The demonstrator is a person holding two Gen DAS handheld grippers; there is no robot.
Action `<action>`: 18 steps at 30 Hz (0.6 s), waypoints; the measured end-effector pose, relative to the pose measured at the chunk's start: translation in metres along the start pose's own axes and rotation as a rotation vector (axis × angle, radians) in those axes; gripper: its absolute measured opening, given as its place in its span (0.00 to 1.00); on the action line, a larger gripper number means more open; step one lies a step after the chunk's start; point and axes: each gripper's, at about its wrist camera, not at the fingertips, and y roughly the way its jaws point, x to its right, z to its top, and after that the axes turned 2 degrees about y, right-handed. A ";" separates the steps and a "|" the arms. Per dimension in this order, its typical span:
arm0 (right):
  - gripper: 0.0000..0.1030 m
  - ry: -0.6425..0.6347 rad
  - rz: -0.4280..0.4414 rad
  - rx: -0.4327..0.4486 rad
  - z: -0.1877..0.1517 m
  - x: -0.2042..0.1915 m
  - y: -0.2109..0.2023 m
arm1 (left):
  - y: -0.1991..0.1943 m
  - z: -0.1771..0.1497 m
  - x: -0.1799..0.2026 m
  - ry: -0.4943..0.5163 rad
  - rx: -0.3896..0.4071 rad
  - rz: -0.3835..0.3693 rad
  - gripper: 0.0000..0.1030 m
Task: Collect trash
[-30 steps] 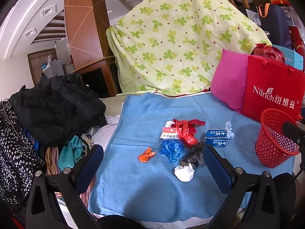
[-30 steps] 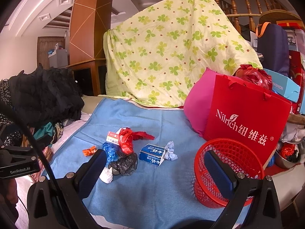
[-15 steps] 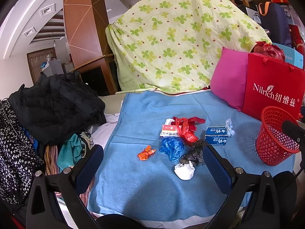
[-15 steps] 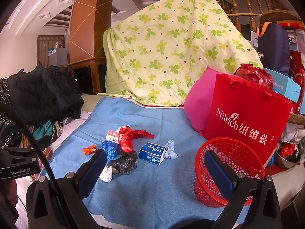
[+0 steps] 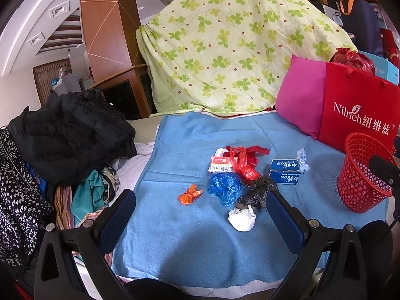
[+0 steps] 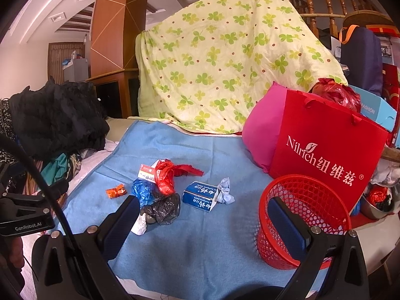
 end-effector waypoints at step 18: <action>1.00 -0.093 0.003 -0.209 -0.002 -0.013 0.157 | 0.132 -0.064 -0.012 -0.100 -0.302 -0.164 1.00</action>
